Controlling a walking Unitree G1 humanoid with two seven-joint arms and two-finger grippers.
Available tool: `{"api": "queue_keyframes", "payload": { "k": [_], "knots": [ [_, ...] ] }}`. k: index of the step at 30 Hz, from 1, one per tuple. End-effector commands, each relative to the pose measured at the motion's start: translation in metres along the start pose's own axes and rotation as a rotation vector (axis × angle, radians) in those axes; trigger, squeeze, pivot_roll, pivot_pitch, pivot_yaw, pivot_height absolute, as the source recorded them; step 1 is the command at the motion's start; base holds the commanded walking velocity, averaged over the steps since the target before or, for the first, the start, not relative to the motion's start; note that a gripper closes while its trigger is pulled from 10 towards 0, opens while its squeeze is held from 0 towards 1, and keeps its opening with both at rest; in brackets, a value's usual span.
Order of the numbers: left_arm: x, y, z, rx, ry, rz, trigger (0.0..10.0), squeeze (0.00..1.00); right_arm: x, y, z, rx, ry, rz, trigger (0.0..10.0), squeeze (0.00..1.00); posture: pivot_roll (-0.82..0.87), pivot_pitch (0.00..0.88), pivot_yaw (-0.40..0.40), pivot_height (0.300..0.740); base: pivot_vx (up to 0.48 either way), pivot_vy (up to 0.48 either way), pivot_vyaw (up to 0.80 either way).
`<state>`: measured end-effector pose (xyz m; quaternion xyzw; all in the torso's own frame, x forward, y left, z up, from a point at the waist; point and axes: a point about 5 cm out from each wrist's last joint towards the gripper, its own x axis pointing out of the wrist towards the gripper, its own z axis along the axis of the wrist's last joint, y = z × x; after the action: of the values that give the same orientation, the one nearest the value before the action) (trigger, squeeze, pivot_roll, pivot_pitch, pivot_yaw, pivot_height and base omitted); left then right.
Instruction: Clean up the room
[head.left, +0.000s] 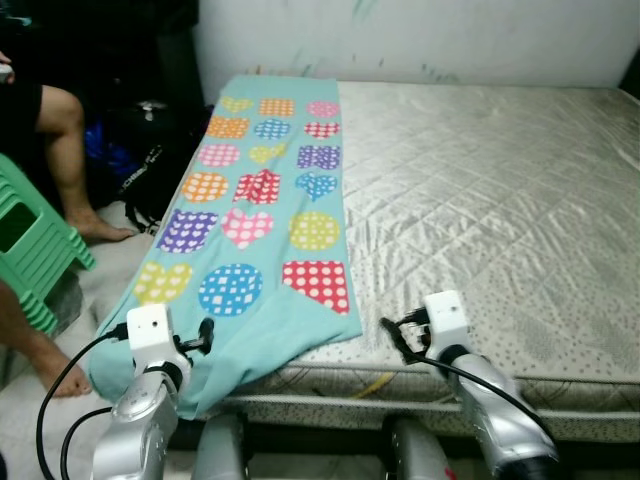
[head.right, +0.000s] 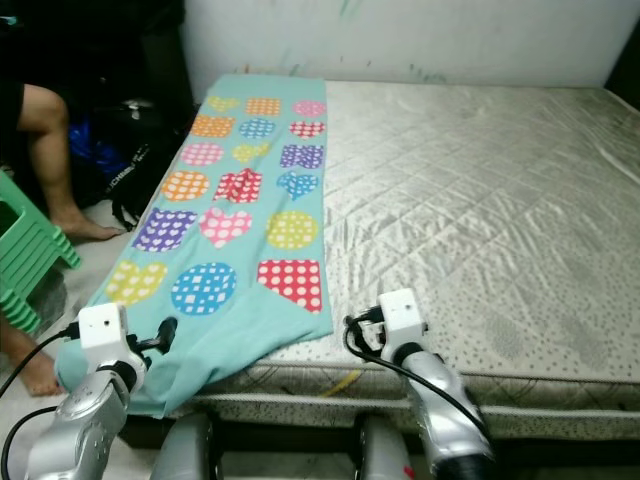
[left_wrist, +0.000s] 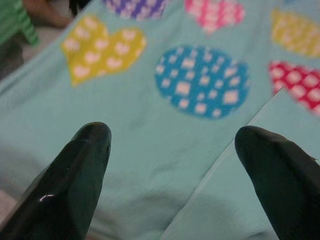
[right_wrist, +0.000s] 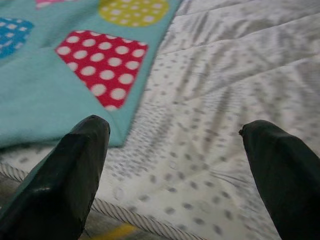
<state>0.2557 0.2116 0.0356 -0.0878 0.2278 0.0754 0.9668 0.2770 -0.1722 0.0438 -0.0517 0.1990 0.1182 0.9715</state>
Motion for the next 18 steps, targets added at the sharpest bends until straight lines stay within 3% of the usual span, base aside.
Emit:
{"api": "queue_keyframes", "payload": {
  "k": [1,4,6,11,14,15,18],
  "knots": [
    [0.007,0.001,0.001,0.002,0.022,-0.018,10.0,0.0,-0.01,-0.014,0.0,0.011,0.004,-0.064,10.0,0.0,-0.12,0.042,-0.013,0.59,0.0,0.0,0.0],
    [0.029,-0.011,0.014,0.035,0.034,-0.085,10.0,0.0,-0.047,-0.037,-0.015,0.052,0.019,-0.169,10.0,0.0,-0.2,0.105,0.01,0.59,0.0,0.0,0.0],
    [0.033,-0.015,0.019,0.041,0.026,-0.101,10.0,0.0,-0.052,-0.039,-0.016,0.06,0.014,-0.18,10.0,0.0,-0.21,0.113,0.013,0.59,0.0,0.0,0.0],
    [0.047,-0.05,0.023,0.097,0.068,-0.219,10.0,0.0,-0.068,-0.037,-0.016,0.071,0.015,-0.199,10.0,0.0,-0.25,0.145,0.019,0.59,0.0,0.0,0.0],
    [0.05,-0.052,0.022,0.106,0.078,-0.222,10.0,0.0,-0.074,-0.034,-0.013,0.101,0.009,-0.186,10.0,0.0,-0.26,0.147,0.021,0.59,0.0,0.0,0.0],
    [0.056,-0.053,0.026,0.107,0.076,-0.222,10.0,0.0,-0.094,-0.016,-0.005,0.18,-0.021,-0.007,10.0,0.0,-0.27,0.146,0.024,0.59,0.0,0.0,0.0],
    [0.058,-0.051,0.028,0.118,0.076,-0.229,10.0,0.0,-0.109,-0.004,-0.003,0.226,-0.016,0.131,10.0,0.0,-0.28,0.148,0.027,0.59,0.0,0.0,0.0]
  ]
}}
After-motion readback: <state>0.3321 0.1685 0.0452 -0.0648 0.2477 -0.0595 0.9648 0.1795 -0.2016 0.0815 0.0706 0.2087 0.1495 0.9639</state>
